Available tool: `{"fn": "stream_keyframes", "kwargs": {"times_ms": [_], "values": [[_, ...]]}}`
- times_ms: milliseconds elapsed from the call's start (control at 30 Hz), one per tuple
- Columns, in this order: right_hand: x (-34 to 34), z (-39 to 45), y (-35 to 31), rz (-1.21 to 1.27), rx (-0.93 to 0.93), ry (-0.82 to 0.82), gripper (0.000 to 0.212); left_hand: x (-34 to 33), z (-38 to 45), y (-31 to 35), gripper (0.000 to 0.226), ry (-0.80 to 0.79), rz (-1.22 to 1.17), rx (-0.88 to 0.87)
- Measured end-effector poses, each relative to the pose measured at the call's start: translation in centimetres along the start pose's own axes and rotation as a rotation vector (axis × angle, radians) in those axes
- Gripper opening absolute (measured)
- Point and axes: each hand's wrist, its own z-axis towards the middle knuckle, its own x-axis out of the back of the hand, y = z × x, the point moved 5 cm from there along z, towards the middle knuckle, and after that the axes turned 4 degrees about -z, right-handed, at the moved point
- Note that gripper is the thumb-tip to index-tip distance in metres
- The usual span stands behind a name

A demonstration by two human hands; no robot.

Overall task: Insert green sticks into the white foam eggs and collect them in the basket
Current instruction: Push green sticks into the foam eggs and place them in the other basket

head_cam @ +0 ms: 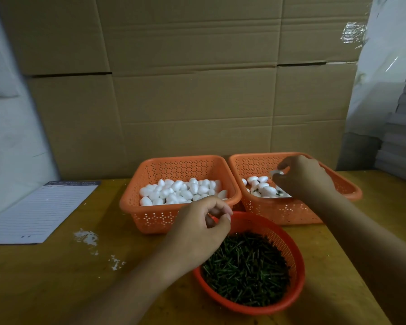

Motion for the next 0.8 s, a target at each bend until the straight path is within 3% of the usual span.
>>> {"fn": "stream_keyframes", "kwargs": {"times_ms": [167,300,400,500,667,800], "values": [[0.3,0.6,-0.3,0.054,-0.011,0.029,0.038,-0.2,0.1,-0.2,0.015,-0.024,-0.004,0.012],[1.1,-2.0,-3.6,0.176,0.241,0.007,0.023,-0.2,0.0,-0.4,0.013,-0.026,-0.021,0.018],[0.6,-6.0,-6.6,0.133,0.537,-0.209,0.008,-0.2,0.1,-0.4,0.014,-0.015,-0.039,0.019],[-0.8,-9.4,-7.6,0.003,0.696,-0.528,0.015,0.3,0.3,-0.6,0.022,0.024,-0.023,0.029],[-3.0,-12.1,-7.4,-0.185,0.733,-0.747,0.046,1.5,0.8,-0.7,0.024,0.075,0.002,0.032],[-3.5,-12.8,-7.3,-0.226,0.735,-0.812,0.049,4.2,2.2,-1.1,0.027,0.170,0.034,0.035]]}}
